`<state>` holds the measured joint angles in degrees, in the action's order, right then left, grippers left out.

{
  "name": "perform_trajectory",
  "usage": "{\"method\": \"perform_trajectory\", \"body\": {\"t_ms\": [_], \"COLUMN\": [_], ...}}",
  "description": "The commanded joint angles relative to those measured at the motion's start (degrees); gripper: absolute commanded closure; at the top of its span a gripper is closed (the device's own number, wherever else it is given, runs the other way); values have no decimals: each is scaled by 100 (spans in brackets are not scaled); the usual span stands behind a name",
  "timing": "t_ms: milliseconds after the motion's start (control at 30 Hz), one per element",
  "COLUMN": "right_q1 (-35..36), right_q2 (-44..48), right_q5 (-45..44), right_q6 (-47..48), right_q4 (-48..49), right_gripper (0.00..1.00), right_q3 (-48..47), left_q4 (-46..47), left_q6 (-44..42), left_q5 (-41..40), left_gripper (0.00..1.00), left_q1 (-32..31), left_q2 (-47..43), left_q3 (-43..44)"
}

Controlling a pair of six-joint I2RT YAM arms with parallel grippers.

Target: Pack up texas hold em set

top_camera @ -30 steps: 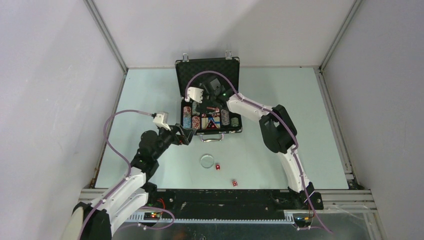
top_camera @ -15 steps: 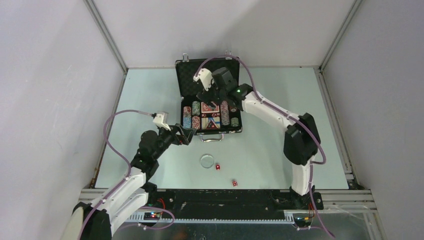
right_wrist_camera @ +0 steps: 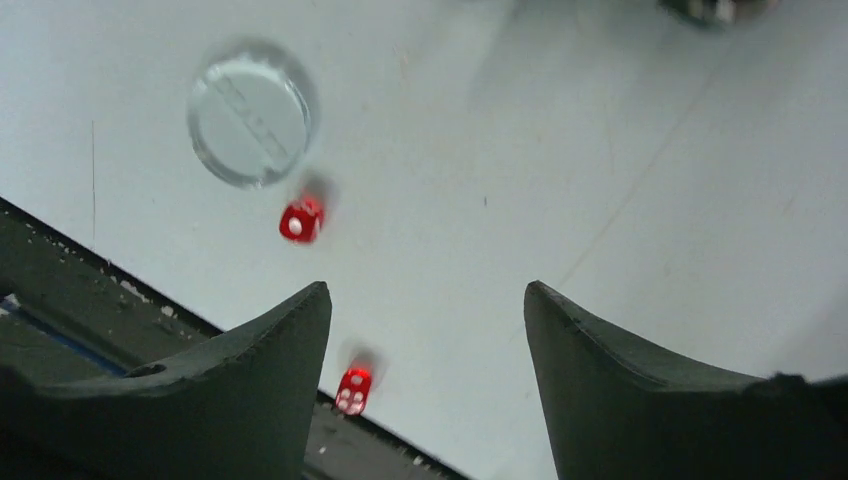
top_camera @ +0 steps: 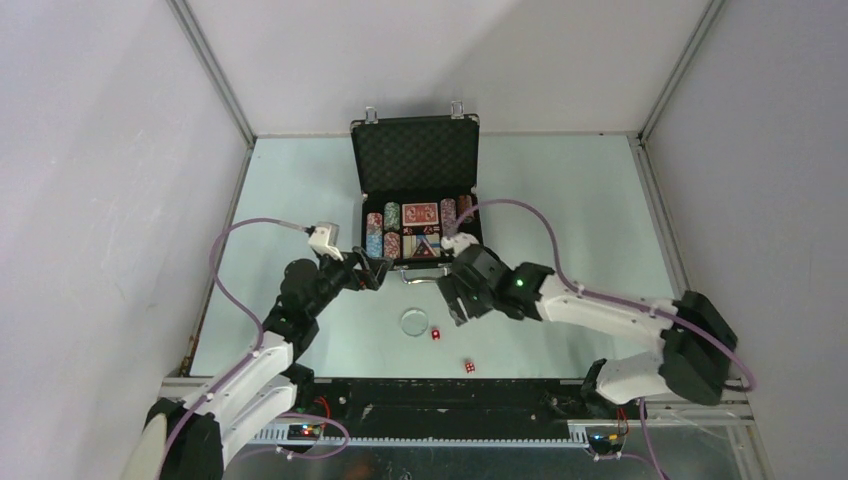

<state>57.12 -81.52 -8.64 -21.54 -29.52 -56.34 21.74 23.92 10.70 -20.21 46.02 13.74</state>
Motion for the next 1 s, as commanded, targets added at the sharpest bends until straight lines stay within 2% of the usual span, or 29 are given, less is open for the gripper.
{"method": "perform_trajectory", "body": {"t_ms": [0, 67, 100, 167, 233, 367, 767, 967], "right_q1": [406, 753, 934, 1161, 1402, 1601, 1720, 1772], "right_q2": [816, 722, 675, 535, 468, 386, -504, -692], "right_q5": [-309, -369, -368, -300, -390, -316, 238, 449], "right_q6": [-1781, -2022, -2135, -2290, -2475, -2625, -2800, -2871], "right_q4": [237, 52, -107, -373, -664, -807, -583, -454], "right_gripper": [28, 31, 38, 45, 48, 59, 59, 63], "right_q3": [625, 717, 720, 720, 732, 803, 817, 890], "left_q4": [147, 154, 155, 140, 116, 94, 6, -18], "left_q6": [-55, -61, -67, -79, -88, -98, -142, -158], "left_q5": [9, 6, -5, -15, -24, -33, -75, -93], "left_gripper": [2, 2, 2, 2, 2, 2, 1, 2], "left_q1": [-82, -107, -120, -130, -139, -150, -168, -177], "left_q2": [74, 83, 80, 72, 49, 2, -11, -61], "left_q3": [247, 249, 251, 250, 248, 254, 278, 276]}}
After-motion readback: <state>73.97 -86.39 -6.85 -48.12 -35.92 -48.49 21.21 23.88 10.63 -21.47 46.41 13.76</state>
